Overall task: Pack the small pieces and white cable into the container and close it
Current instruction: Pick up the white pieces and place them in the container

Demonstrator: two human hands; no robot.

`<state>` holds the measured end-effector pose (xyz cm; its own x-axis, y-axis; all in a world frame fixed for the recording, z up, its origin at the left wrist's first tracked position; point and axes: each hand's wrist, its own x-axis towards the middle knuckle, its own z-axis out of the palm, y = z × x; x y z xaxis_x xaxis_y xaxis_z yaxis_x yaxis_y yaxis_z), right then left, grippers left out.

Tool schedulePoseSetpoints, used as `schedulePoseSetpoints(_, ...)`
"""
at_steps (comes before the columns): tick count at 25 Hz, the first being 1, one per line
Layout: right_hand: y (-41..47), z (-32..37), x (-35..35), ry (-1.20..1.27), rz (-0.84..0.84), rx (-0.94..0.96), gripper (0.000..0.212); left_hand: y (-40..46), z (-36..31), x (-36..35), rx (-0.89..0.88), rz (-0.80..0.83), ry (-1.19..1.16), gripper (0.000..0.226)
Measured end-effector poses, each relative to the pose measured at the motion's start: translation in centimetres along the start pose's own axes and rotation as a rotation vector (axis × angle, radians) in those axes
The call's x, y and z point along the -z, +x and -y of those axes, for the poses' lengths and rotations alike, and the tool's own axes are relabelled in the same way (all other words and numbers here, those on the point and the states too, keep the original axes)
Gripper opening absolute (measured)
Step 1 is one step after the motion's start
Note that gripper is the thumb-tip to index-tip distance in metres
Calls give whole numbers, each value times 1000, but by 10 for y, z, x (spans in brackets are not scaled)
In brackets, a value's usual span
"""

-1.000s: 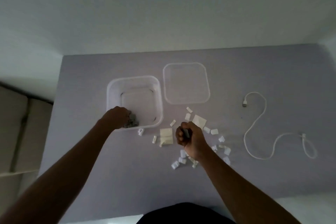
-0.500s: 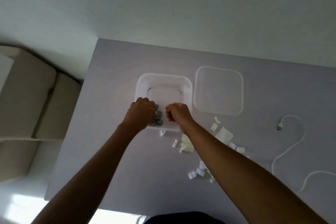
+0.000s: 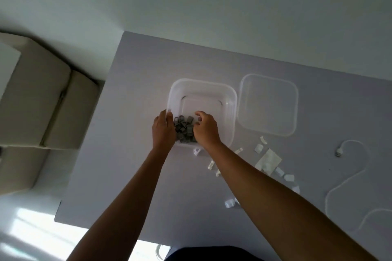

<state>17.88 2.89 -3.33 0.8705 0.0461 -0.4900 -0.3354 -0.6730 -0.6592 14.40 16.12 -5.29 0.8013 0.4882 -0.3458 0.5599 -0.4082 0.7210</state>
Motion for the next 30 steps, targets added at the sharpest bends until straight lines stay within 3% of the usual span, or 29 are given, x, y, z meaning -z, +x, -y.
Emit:
schedulePoseSetpoints(2,4,-1,-7,-76,137,-51,46,1,1,-1,-3,-2,7,41)
schedulePoseSetpoints(4,6,1,-13,-98,217,-12,44,2,3,-1,-16,-2,17,40)
schedulePoseSetpoints(9,-3,5,-3,-80,201,89,42,1,1,3,-18,20,29,39)
schedulePoseSetpoints(12,-11,-1,8,-57,190,99,44,-14,-14,7,-22,-71,86,45)
schedulePoseSetpoints(16,-31,-13,26,46,25,84,36,-55,-36,6,-355,-267,271,35)
schedulePoseSetpoints(21,-81,-46,61,215,-342,217,23,-114,-38,-16,-650,-38,235,8)
schedulePoseSetpoints(25,-105,-90,60,186,-476,244,20,-136,-3,-32,-527,128,374,10)
schedulePoseSetpoints(30,-131,-125,21,-45,-292,220,29,-149,22,-39,-312,240,665,68)
